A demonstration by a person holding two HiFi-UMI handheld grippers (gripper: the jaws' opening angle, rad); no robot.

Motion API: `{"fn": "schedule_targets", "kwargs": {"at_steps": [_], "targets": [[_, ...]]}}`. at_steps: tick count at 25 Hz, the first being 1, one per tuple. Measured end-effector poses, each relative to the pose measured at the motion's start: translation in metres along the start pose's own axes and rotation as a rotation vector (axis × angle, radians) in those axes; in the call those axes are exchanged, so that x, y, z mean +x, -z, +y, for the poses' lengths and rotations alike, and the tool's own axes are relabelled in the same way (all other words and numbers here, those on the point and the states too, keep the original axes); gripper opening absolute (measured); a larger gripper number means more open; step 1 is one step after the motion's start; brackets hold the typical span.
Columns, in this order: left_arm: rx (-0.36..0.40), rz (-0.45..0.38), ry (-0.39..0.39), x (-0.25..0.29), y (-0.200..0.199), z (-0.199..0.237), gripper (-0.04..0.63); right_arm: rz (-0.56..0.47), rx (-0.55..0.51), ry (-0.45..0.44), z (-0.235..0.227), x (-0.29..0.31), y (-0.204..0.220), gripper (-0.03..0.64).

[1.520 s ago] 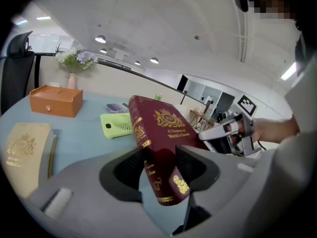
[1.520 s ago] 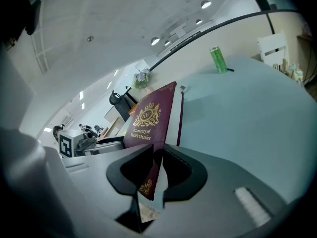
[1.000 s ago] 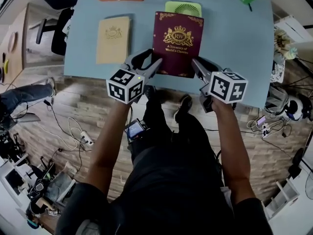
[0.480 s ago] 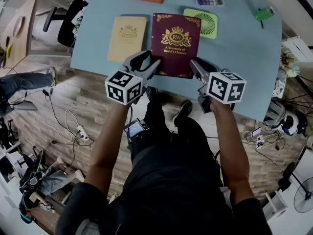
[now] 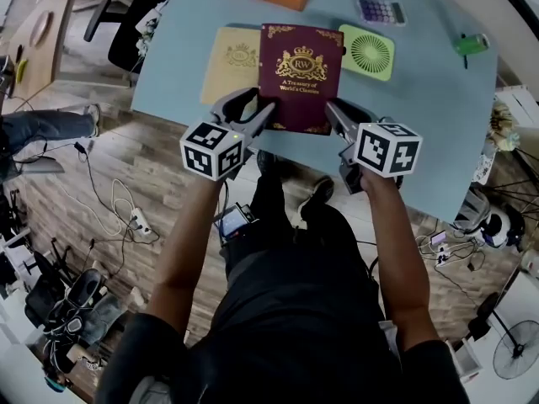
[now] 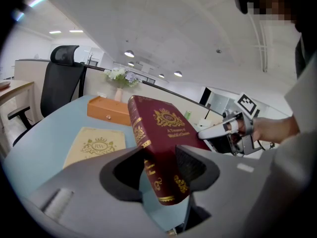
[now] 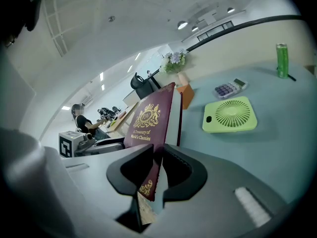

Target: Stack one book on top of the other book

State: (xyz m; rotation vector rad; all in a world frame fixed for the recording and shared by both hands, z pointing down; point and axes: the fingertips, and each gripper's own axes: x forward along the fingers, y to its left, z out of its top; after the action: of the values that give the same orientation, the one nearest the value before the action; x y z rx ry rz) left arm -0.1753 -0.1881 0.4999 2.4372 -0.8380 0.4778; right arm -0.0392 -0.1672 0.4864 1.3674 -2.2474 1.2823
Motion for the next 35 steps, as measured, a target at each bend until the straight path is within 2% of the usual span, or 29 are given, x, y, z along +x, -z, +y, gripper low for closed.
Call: {"fn": "schedule_targets", "kwargs": {"at_steps": [18,35], "targets": [[-0.027,0.004,-0.058,-0.005,0.006,0.011,0.224,0.048,-0.013,-0.037,0.001,0.016,0.002,0.061],[-0.078,0.038,-0.089,-0.03,0.028,0.082,0.224,0.108,0.018,-0.045,0.032,0.088,0.017,0.061]]}}
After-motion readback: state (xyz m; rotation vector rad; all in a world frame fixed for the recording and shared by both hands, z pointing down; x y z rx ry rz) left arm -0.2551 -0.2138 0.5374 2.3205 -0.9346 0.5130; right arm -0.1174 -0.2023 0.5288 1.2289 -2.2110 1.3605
